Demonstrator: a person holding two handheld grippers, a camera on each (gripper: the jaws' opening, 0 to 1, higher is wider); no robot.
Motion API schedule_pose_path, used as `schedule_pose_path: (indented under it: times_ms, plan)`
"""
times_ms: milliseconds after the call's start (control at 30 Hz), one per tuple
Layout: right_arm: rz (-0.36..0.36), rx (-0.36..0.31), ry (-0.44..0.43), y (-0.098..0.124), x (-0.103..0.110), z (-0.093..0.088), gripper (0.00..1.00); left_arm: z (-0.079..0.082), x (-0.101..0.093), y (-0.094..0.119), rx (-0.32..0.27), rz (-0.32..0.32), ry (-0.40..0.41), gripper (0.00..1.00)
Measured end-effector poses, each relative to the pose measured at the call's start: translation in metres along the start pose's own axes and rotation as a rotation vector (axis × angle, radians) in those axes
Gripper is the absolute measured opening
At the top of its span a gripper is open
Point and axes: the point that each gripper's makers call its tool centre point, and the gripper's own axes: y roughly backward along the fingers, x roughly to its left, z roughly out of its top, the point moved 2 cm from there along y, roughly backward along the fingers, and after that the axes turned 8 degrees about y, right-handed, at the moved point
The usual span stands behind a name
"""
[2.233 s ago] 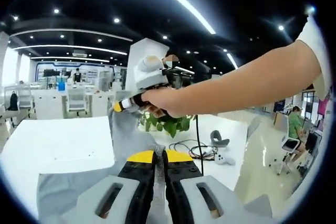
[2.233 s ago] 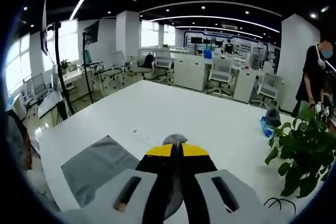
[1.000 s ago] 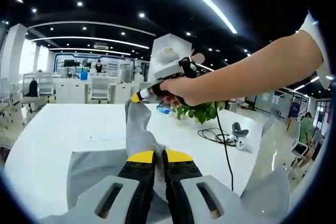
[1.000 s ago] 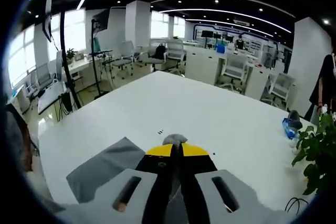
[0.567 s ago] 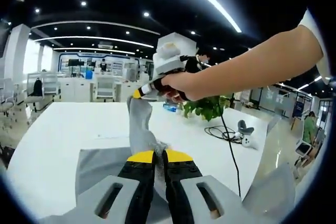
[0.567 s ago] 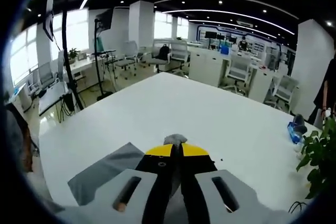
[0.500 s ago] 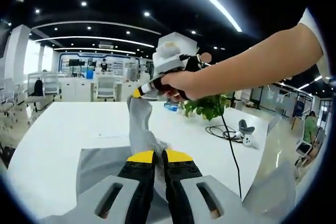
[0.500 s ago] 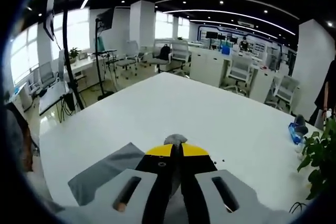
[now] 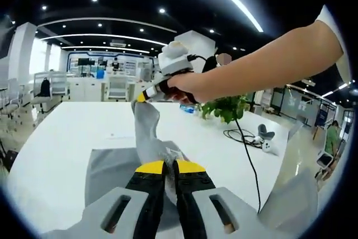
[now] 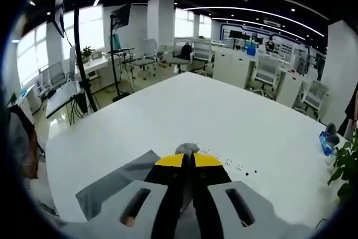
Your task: Fold the towel on the table until its edges align and the towel forms a compact rectangular stack.
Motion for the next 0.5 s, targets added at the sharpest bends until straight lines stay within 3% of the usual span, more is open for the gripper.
schedule_pose_path:
  times_ms: [500]
  plan:
    - [0.036,0.031,0.018,-0.028,0.016,-0.011,0.02,-0.022,0.022,0.005,0.039,0.049,0.014,0.06]
